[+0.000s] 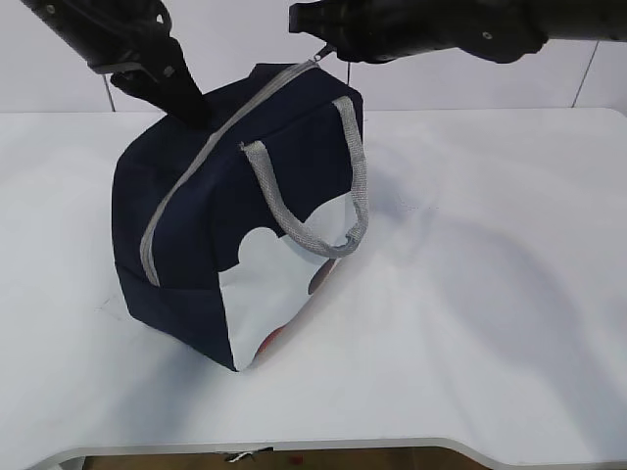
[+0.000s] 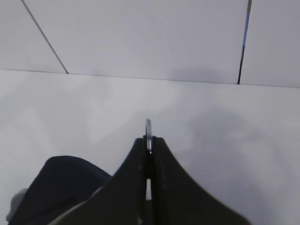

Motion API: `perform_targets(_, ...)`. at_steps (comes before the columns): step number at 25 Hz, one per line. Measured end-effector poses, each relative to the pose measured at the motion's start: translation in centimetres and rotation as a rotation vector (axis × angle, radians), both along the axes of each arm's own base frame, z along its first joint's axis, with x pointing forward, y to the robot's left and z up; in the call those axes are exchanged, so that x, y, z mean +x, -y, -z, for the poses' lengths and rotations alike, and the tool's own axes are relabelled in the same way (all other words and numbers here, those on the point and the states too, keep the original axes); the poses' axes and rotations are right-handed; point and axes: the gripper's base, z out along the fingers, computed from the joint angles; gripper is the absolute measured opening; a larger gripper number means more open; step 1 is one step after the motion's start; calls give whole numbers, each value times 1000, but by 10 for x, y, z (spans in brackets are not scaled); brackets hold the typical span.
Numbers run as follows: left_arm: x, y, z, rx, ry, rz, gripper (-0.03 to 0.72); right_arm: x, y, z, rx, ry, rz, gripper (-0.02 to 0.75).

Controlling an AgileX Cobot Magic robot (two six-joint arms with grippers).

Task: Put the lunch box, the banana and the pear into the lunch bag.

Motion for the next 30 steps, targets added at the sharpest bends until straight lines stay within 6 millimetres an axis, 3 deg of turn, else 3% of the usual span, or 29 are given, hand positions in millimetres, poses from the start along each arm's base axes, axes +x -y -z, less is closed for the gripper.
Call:
perform_targets(8, -1, -1, -9, -5, 48, -9, 25, 22, 24, 22, -6, -25, 48, 17)
perform_targets(12, -1, -2, -8, 3, 51, -8, 25, 27, 26, 31, -8, -36, 50, 17)
perform_targets(20, -3, -3, -9, 17, 45, -1, 25, 41, 27, 71, 17, -133, 87, 17)
perform_targets(30, -4, -4, -10, 23, 42, 6, 25, 41, 27, 69, 46, -135, 94, 17)
